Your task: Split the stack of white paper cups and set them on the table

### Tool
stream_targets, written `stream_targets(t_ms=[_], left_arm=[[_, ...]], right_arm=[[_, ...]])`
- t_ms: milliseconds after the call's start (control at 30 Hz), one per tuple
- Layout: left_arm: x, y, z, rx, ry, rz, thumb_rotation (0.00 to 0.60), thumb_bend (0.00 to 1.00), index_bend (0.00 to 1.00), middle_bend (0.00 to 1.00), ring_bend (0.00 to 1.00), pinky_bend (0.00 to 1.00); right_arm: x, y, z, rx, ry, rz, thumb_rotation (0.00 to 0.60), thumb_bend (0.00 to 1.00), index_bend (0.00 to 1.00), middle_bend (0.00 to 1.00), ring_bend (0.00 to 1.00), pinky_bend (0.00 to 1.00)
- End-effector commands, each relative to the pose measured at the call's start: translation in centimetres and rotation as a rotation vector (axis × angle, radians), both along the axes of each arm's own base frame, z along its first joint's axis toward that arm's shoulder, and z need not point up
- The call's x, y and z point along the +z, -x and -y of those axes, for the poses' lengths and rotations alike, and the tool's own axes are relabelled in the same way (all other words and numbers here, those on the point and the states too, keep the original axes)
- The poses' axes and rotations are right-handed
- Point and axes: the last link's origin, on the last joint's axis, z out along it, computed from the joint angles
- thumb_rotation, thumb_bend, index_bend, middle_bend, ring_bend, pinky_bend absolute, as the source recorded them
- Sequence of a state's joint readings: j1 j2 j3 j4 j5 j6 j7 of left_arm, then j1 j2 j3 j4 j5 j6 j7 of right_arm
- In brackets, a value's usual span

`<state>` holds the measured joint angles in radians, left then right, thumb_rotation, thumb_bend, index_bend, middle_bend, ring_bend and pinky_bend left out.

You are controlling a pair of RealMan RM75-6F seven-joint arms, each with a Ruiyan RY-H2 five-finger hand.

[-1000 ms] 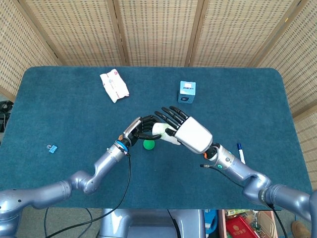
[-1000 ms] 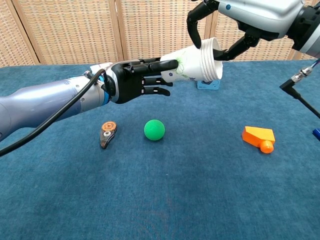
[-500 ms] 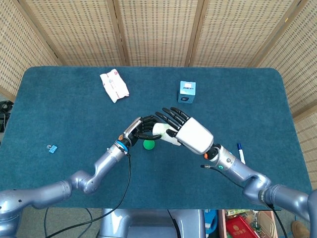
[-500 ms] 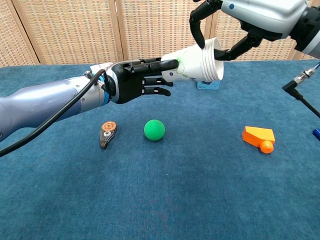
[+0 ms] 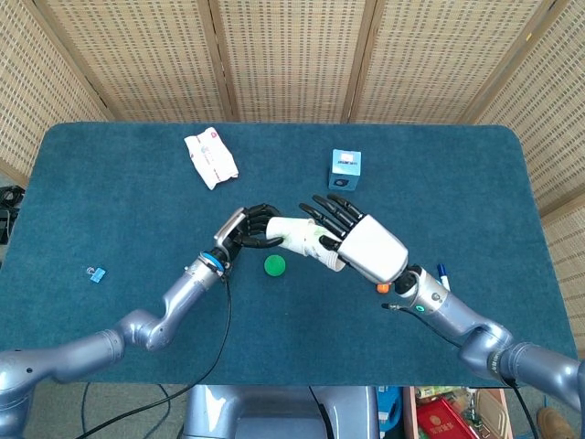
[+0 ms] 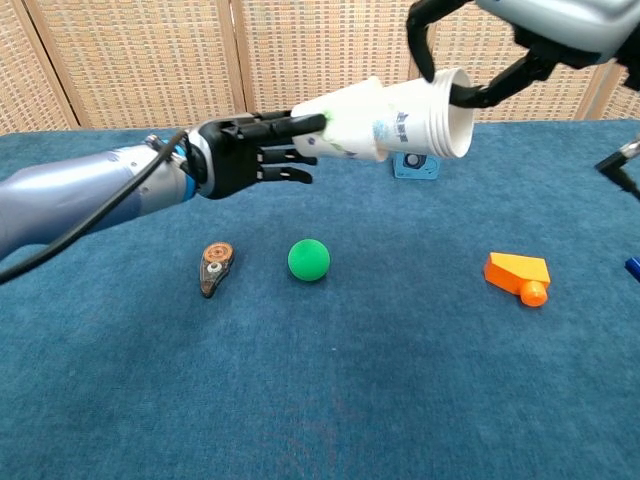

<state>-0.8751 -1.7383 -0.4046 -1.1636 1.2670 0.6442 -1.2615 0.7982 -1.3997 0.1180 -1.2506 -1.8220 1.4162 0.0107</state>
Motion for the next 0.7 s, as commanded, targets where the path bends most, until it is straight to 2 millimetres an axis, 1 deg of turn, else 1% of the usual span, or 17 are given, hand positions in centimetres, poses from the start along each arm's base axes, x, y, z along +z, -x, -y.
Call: stream_targets(t_ms=[33,67,133,267,333,367,400,567,633,667,700], left_arm=[[1.1,1.2,-0.8,0.016,-0.031,-0.019,0.6,0.08,0.52,0.52,0.51,0.5],[1.6,1.6,-1.1,0.021,-0.043,-0.026,0.6,0.08,0.52,0.52,0.51,0.5],[3.1,3.0,-1.9,0.031,-0.085,-0.054,0.6,0.08,0.52,0.52,0.51,0.5],[7.0,6.3,-3.4,0.015,-0.208,-0.182,0.6,0.08,0.52,0.52,0.51,0.5],[9.3,8.4,-4.0,-0.032,-0.297,-0.32,0.6,0.08,0.52,0.52,0.51,0.5],[12.1,11.0,-4.8,-0.098,-0.42,-0.545,0.6,0.08,0.52,0.52,0.51,0.5],[13.0,12.1,-4.9,-0.121,-0.467,-0.639,0.6,0.08,0.52,0.52,0.51,0.5],[15.2,15.6,-4.9,-0.181,-0.529,-0.976,0.6,0.08,0.52,0.52,0.51,0.5],[15.5,16.7,-4.7,-0.209,-0.552,-1.113,0.6,0.08,0.52,0.52,0.51,0.5],[15.5,17.4,-4.6,-0.236,-0.564,-1.211,0.6,0.08,0.52,0.51,0.51,0.5],[15.3,17.8,-4.5,-0.246,-0.57,-1.267,0.6,0.08,0.52,0.51,0.51,0.5]], right_arm=[[0.8,0.8,0.0,-0.009,0.016,-0.012,0.6,0.58,0.72,0.15,0.02,0.23],[1.0,1.1,0.0,-0.012,0.021,-0.017,0.6,0.58,0.72,0.15,0.02,0.23],[1.8,1.9,0.1,-0.022,0.038,-0.037,0.6,0.58,0.72,0.15,0.02,0.23],[3.2,3.9,0.2,-0.053,0.069,-0.108,0.6,0.58,0.72,0.15,0.02,0.23],[3.8,5.0,0.3,-0.068,0.087,-0.169,0.6,0.58,0.72,0.15,0.02,0.23],[4.2,6.6,0.6,-0.084,0.114,-0.276,0.6,0.58,0.72,0.16,0.02,0.23],[4.4,7.2,0.6,-0.089,0.118,-0.326,0.6,0.58,0.72,0.16,0.02,0.23],[4.5,9.3,1.1,-0.115,0.133,-0.527,0.6,0.58,0.72,0.17,0.02,0.23],[4.2,9.9,1.1,-0.119,0.134,-0.6,0.6,0.58,0.72,0.17,0.02,0.23],[4.0,10.3,1.1,-0.118,0.137,-0.645,0.6,0.58,0.72,0.17,0.02,0.23],[3.8,10.4,1.2,-0.12,0.139,-0.667,0.6,0.58,0.72,0.17,0.02,0.23]])
